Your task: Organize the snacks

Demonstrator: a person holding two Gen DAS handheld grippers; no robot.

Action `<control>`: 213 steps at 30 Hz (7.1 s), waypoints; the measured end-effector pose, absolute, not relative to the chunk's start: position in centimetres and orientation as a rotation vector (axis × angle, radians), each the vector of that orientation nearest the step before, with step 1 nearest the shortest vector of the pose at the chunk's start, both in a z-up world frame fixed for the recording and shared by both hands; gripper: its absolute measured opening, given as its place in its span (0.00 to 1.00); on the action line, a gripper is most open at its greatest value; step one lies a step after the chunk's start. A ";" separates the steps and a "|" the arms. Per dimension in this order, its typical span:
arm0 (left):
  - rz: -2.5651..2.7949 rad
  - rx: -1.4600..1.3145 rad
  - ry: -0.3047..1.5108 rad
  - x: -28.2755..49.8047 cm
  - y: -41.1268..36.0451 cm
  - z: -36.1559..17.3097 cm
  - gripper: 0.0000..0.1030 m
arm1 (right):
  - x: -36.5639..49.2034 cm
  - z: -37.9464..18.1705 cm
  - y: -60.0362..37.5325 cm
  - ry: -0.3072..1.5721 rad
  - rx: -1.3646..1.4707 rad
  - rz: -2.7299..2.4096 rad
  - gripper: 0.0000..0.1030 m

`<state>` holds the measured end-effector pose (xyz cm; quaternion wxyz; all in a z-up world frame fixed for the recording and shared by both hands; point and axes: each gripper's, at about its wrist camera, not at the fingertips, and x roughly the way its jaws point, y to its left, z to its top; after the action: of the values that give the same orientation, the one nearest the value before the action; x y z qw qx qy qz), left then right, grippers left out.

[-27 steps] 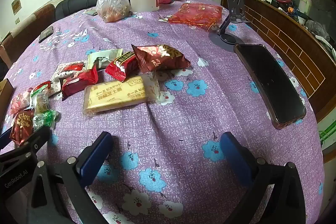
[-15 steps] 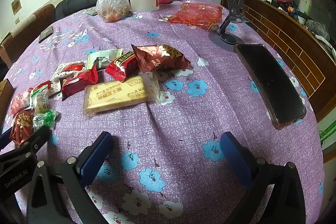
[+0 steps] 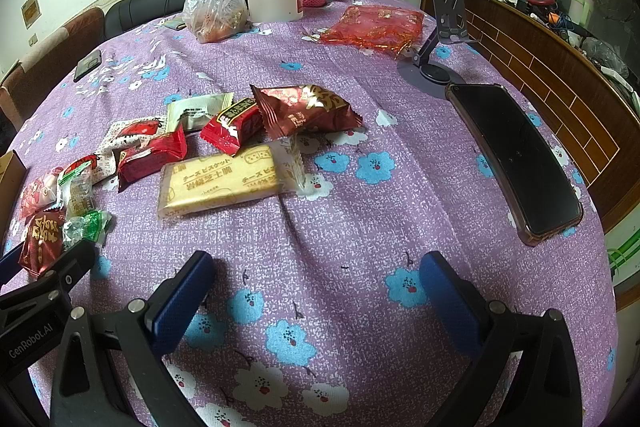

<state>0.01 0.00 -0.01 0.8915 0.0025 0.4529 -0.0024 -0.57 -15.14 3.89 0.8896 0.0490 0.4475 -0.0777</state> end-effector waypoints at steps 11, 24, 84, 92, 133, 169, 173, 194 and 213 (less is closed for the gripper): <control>-0.005 0.005 0.940 0.0 0.0 0.0 1.00 | -0.5 3.9 -15.1 0.930 0.102 -0.161 1.00; -0.018 0.006 0.940 -0.2 0.0 0.0 1.00 | -0.6 3.9 -15.1 0.930 0.102 -0.161 1.00; -0.024 -0.112 0.204 -16.7 21.3 36.9 0.95 | -8.6 34.0 -12.5 0.395 0.002 0.046 1.00; -0.208 -0.289 0.594 -9.0 21.2 23.6 0.95 | -3.7 17.0 -11.8 0.631 0.092 0.149 0.81; -0.309 0.037 0.973 1.5 5.0 1.4 0.50 | 0.8 5.9 -8.0 0.850 0.388 0.546 0.15; -0.293 -0.449 0.696 -10.7 27.7 9.8 0.18 | -0.2 9.0 -1.3 0.847 0.059 0.443 0.02; -0.294 -0.459 0.712 -8.8 29.6 10.6 0.18 | -0.3 11.7 0.0 0.812 0.074 0.472 0.02; -0.234 -0.450 0.757 -8.0 30.0 8.9 0.18 | -1.3 5.5 1.7 0.878 -0.209 0.433 0.32; -0.169 -0.448 0.913 5.6 32.3 6.5 0.18 | 6.8 13.6 16.0 0.915 0.097 0.737 0.31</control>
<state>5.62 32.28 6.45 0.8699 -0.2143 0.4367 -0.0809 6.81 16.01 13.59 0.8312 0.0457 0.4316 0.3473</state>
